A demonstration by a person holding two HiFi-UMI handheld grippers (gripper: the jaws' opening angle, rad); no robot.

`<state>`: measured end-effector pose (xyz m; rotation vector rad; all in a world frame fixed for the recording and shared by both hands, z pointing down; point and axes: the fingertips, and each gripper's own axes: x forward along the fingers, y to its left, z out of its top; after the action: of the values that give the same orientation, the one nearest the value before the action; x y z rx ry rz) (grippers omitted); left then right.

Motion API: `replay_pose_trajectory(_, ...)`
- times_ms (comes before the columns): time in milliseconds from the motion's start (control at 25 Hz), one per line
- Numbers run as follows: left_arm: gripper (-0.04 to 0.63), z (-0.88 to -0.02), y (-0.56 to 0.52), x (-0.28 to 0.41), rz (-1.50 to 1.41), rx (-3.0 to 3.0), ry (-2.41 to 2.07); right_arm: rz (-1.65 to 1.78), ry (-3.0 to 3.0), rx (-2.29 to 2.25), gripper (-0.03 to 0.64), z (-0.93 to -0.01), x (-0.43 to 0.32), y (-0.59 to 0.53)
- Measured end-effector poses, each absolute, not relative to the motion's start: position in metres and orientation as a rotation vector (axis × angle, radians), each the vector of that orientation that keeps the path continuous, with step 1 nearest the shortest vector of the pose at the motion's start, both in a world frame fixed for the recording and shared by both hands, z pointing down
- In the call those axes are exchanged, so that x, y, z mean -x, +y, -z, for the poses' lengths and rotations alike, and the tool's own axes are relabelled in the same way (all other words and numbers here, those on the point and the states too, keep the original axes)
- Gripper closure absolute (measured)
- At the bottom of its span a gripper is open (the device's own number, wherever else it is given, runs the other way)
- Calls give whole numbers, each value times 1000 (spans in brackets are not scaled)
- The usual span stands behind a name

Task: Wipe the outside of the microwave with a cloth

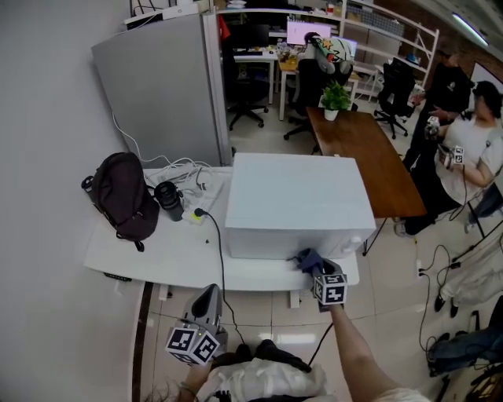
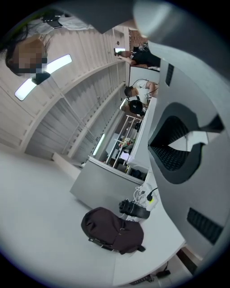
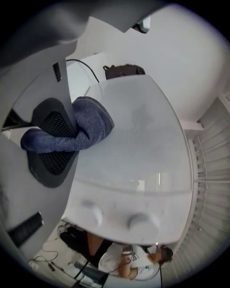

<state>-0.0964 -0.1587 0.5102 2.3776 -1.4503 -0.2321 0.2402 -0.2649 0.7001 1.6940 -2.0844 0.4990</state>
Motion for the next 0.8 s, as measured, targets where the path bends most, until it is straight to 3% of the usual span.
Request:
replay_pose_trajectory(200,609,-512,-165,78,218,-2408,-1387,-579,-1865,-1960,543,-697,-354,-236)
replay_pose_trajectory(320,609,-515,-169,71,209,-2416,-1361,-603,-1828,-2004,543,-691,-377,-224)
replay_pose_trajectory(520,609,-514,-172,63,230,-2424,-1334,-657,-2056,-1989,543,-629,-319,-212)
replay_pose_trajectory(680,609,-515,-172,66,209,-2434,-1333,-725,-2281,-1896,543,-531,-248,-209)
replay_pose_trajectory(800,609,-515,-171,74,218,-2424,-1357,-591,-2458,-1760,543,-450,-193,-229)
